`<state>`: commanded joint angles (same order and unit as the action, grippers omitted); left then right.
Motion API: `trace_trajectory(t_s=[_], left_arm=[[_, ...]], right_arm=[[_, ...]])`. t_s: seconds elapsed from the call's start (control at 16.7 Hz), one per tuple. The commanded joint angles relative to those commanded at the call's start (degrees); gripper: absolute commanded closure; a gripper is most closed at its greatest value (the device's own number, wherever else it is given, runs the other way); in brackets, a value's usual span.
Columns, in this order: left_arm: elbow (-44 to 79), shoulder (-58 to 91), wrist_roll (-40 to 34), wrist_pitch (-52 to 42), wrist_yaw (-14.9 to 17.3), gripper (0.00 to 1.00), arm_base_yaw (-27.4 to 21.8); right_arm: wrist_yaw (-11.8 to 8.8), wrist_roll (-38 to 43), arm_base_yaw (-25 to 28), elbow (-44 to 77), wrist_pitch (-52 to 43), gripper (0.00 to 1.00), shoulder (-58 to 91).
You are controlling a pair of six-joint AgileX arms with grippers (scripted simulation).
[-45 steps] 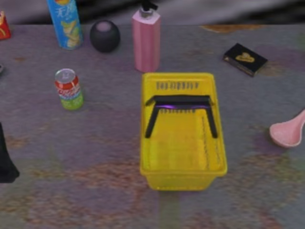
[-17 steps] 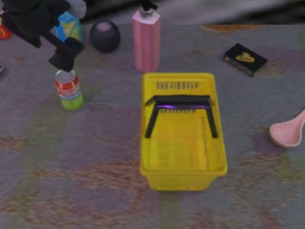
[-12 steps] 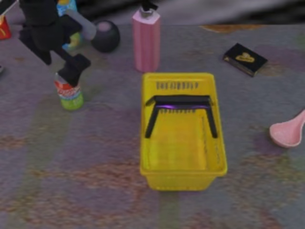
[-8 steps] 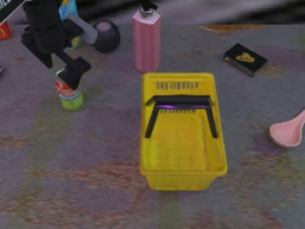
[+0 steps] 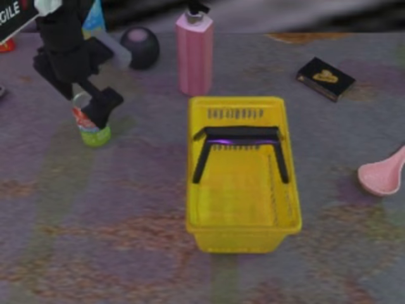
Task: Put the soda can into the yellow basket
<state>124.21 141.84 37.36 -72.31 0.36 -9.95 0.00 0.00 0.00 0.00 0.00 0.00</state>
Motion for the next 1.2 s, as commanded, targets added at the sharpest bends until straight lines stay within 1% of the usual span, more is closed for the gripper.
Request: trace_trajectory(t_s=[0.18,0.42,1.2], left_arm=[[-3.80,0.45,0.10,4.12,0.00,0.00,0.09],[-3.99,0.49,0.11,4.31,0.01,0.00,0.09],[-3.99,0.49,0.11,4.31,0.01,0.98,0.09]], right_arm=[[0.00,0.00,0.00,0.00,0.00,0.00,0.00],[0.00,0.00,0.00,0.00,0.00,0.00,0.00],[0.00,0.00,0.00,0.00,0.00,0.00,0.00]])
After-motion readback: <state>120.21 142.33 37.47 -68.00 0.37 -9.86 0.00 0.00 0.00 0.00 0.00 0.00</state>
